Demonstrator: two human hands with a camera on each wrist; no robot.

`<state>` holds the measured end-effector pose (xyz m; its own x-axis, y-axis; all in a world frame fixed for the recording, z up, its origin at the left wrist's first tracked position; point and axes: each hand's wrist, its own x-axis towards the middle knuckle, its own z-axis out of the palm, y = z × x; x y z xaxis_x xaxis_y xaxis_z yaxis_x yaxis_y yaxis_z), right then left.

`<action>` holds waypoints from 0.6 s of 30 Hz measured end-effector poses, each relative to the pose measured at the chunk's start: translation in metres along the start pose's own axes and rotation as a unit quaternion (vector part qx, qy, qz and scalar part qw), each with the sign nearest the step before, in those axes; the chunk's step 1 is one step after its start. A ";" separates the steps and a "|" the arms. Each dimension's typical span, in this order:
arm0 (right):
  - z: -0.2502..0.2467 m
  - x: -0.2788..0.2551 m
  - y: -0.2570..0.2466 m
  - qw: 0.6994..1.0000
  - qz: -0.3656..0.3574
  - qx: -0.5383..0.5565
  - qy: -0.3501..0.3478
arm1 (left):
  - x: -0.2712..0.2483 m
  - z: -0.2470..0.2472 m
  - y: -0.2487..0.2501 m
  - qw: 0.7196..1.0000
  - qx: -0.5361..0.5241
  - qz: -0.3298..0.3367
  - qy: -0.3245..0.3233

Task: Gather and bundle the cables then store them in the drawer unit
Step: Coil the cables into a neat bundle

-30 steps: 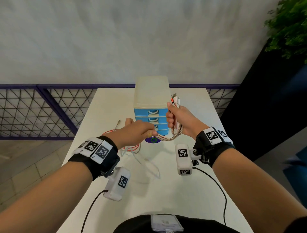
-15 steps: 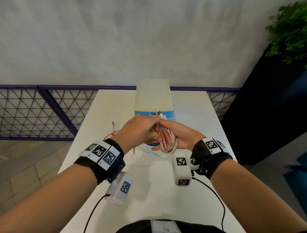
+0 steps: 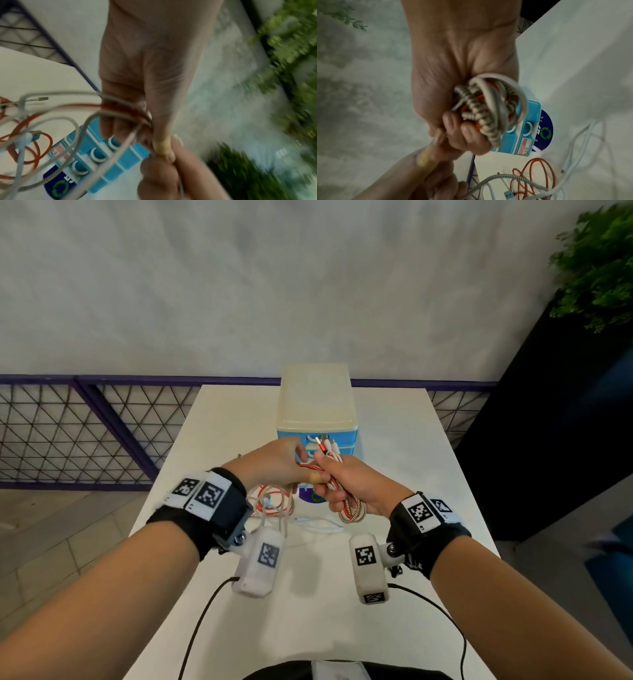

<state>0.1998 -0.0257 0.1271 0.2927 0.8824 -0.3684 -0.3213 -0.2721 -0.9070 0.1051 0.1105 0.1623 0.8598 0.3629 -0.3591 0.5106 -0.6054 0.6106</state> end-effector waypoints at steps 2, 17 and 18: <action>-0.001 0.000 0.001 1.000 0.006 -0.005 0.015 | 0.000 -0.005 -0.007 0.995 -0.041 0.003 -0.095; -0.003 -0.002 -0.007 0.999 0.028 -0.037 0.026 | -0.003 -0.003 -0.036 0.955 -0.260 0.044 -0.139; -0.002 -0.001 -0.006 0.998 0.029 -0.054 0.034 | -0.003 -0.003 -0.036 0.963 -0.233 0.049 -0.124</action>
<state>0.2035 -0.0253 0.1328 0.3378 0.8370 -0.4306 -0.2412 -0.3653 -0.8991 0.0846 0.1333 0.1435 0.9082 0.1043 -0.4053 0.4185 -0.2237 0.8802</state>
